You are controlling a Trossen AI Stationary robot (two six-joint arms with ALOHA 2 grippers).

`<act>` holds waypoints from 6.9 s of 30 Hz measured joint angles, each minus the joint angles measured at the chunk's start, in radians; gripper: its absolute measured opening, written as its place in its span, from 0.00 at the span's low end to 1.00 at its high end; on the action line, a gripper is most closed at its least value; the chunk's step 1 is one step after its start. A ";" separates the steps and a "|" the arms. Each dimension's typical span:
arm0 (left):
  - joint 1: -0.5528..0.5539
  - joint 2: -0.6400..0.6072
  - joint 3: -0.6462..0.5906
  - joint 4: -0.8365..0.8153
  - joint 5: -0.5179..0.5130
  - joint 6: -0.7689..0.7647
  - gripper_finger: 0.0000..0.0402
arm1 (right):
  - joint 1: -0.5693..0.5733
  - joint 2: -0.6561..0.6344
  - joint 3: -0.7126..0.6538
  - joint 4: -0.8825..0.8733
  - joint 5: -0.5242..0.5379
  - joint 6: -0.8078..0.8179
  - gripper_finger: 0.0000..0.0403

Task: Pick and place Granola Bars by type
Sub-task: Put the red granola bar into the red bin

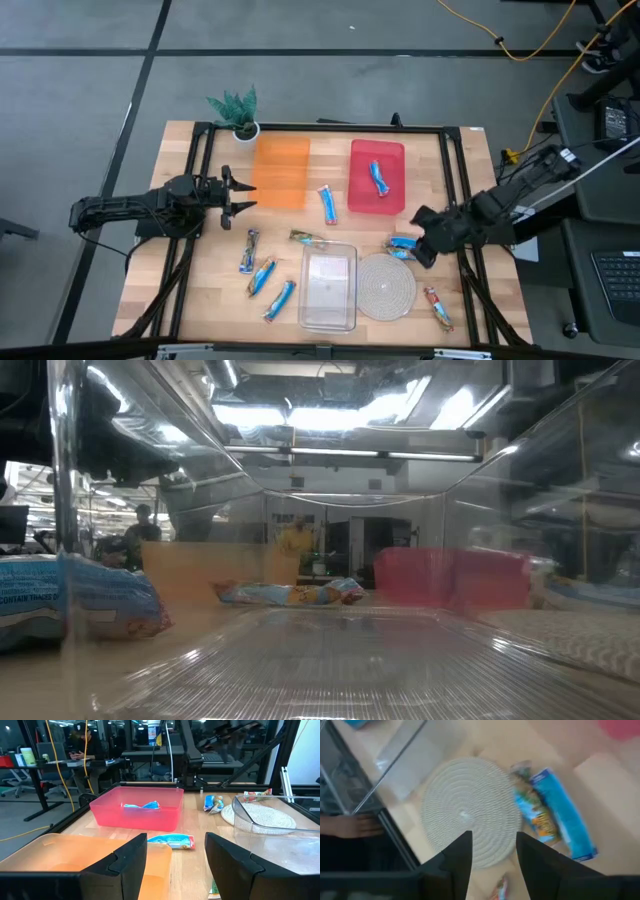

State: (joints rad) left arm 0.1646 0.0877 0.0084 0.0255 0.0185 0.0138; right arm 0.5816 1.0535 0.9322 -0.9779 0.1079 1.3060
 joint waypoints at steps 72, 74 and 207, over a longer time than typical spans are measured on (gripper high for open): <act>0.000 0.000 0.000 0.000 0.000 0.000 0.48 | 0.436 0.661 0.058 0.094 -0.181 0.619 0.61; 0.000 0.000 0.000 0.000 0.000 0.000 0.48 | 0.436 0.661 0.050 0.105 -0.180 0.620 0.61; 0.000 0.000 0.000 0.000 0.000 0.000 0.48 | -1.175 0.508 0.058 0.324 0.043 -1.179 0.11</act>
State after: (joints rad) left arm 0.1646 0.0875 0.0084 0.0257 0.0185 0.0138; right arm -0.5936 1.5620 0.9901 -0.6542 0.1511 0.1267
